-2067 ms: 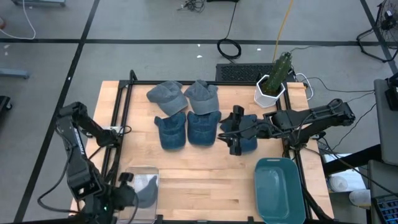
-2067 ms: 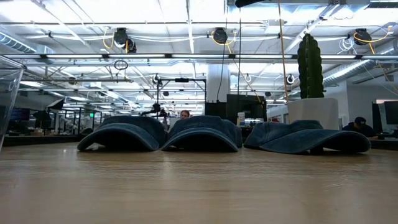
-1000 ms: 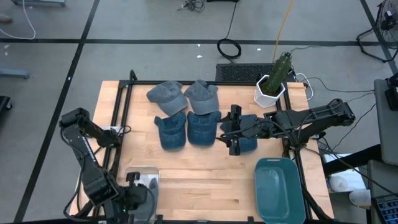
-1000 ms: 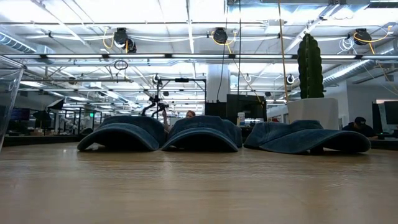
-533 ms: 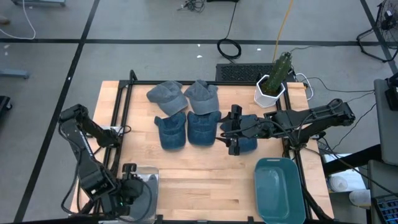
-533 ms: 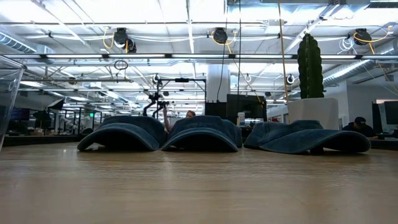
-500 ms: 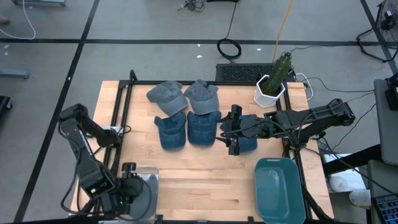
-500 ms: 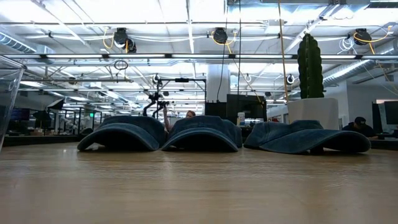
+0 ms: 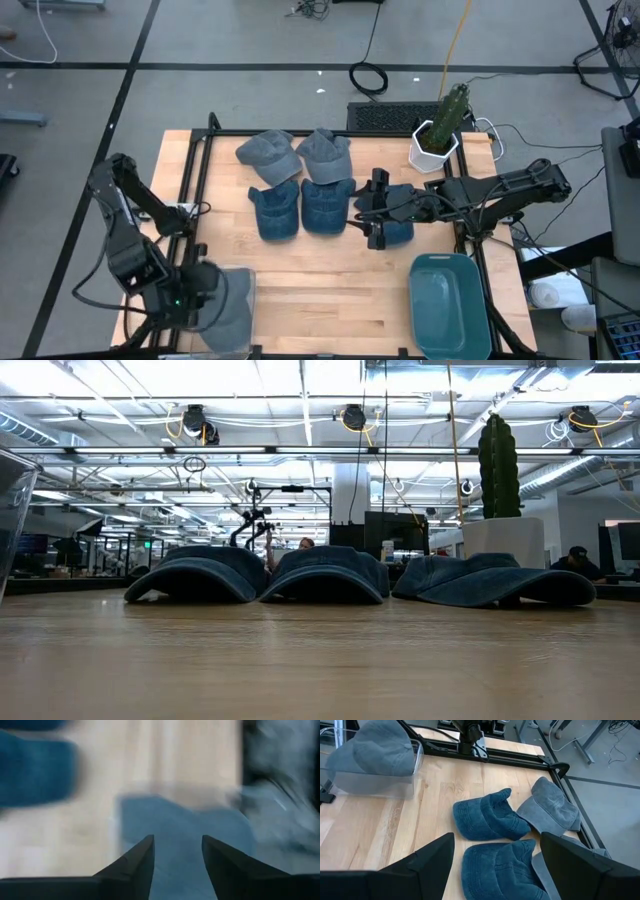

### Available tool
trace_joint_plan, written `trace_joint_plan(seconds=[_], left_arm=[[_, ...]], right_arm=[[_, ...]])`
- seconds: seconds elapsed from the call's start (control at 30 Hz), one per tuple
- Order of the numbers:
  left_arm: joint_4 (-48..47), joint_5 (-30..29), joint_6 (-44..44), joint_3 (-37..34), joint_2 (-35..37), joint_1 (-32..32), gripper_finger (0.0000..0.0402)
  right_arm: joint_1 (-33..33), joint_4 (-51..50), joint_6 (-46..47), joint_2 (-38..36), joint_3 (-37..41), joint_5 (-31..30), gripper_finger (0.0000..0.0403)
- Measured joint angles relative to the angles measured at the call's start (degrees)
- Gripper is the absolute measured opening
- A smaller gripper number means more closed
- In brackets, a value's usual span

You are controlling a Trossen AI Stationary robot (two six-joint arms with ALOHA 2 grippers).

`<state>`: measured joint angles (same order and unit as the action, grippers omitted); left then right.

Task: Pick & Place hat
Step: Put the right gray cap into the transparent bin

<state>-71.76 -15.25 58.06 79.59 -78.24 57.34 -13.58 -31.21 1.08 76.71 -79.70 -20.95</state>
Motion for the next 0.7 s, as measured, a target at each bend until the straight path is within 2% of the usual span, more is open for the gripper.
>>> trace_joint_plan(seconds=[0.07, 0.23, 0.33, 0.5, 0.7], left_arm=[[3.59, 2.92, -4.08, 0.00, -1.45, 1.13, 0.0137], [7.83, 7.34, -5.19, -0.02, -6.39, 4.70, 0.0018], [7.80, 7.79, -2.44, -0.02, -10.51, 6.17, 0.0009], [3.25, 13.73, 1.82, -0.09, -16.41, 6.10, 0.0006], [-1.34, 15.43, -0.07, -0.09, -18.69, 4.19, 0.0004]], right_arm=[[0.00, -0.45, -0.02, 0.00, 0.01, 0.00, 0.0281], [0.00, -0.34, -0.02, 0.02, 0.02, 0.02, 0.0281], [0.00, -0.32, 0.01, 0.02, 0.02, 0.01, 0.0281], [0.00, -0.06, 0.35, 0.02, 0.02, 0.02, 0.0281], [-0.02, 0.18, -0.36, 0.02, 0.02, 0.04, 0.0281]])
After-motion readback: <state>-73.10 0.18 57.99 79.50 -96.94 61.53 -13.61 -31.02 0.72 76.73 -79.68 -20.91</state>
